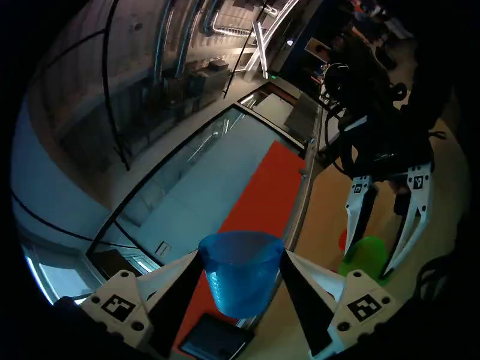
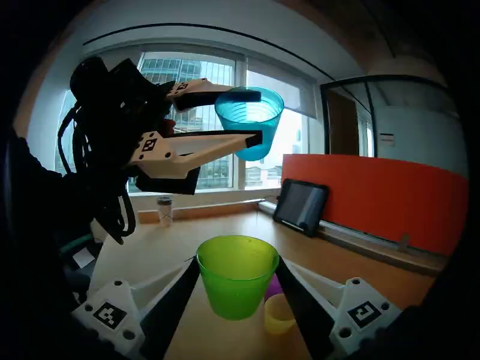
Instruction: Pour water
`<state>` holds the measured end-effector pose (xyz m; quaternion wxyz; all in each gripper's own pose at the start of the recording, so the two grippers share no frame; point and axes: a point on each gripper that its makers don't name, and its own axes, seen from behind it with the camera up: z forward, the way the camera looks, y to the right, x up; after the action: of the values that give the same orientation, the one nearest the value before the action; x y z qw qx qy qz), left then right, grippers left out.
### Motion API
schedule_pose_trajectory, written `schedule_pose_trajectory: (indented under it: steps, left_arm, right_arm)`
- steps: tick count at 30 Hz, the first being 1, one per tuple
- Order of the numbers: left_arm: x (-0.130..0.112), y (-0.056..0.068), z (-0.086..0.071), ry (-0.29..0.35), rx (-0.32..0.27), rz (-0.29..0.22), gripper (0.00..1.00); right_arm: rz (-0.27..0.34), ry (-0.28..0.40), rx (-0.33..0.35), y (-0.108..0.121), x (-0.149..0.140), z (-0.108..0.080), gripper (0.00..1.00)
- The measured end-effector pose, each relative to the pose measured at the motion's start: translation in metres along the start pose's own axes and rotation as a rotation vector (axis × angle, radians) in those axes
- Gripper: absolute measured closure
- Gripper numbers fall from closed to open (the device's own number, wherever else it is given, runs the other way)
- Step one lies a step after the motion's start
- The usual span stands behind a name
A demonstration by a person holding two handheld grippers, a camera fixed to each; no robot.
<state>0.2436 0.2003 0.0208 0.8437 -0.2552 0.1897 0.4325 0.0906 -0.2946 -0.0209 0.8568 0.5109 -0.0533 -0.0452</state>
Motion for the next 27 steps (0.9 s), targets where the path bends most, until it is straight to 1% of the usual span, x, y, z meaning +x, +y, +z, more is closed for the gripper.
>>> schedule_pose_trajectory:
  steps: [8, 15, 23, 27]
  left_arm:
    - [0.0027, 0.0031, 0.0027, 0.001, 0.004, 0.055, 0.13]
    - [0.0048, 0.0014, 0.0043, 0.004, 0.017, 0.113, 0.13]
    - [0.0054, 0.0036, 0.0036, 0.007, 0.022, 0.157, 0.13]
    - [0.0067, 0.0024, 0.0029, 0.01, 0.032, 0.191, 0.13]
  right_arm:
    - [0.004, 0.003, -0.003, 0.0025, 0.0005, 0.0003, 0.07]
    - [0.003, 0.003, -0.004, 0.0034, 0.0012, -0.0018, 0.07]
    - [0.003, 0.003, -0.007, 0.0057, 0.0017, -0.0027, 0.08]
    - [0.0, 0.003, -0.01, 0.0071, 0.0012, -0.003, 0.07]
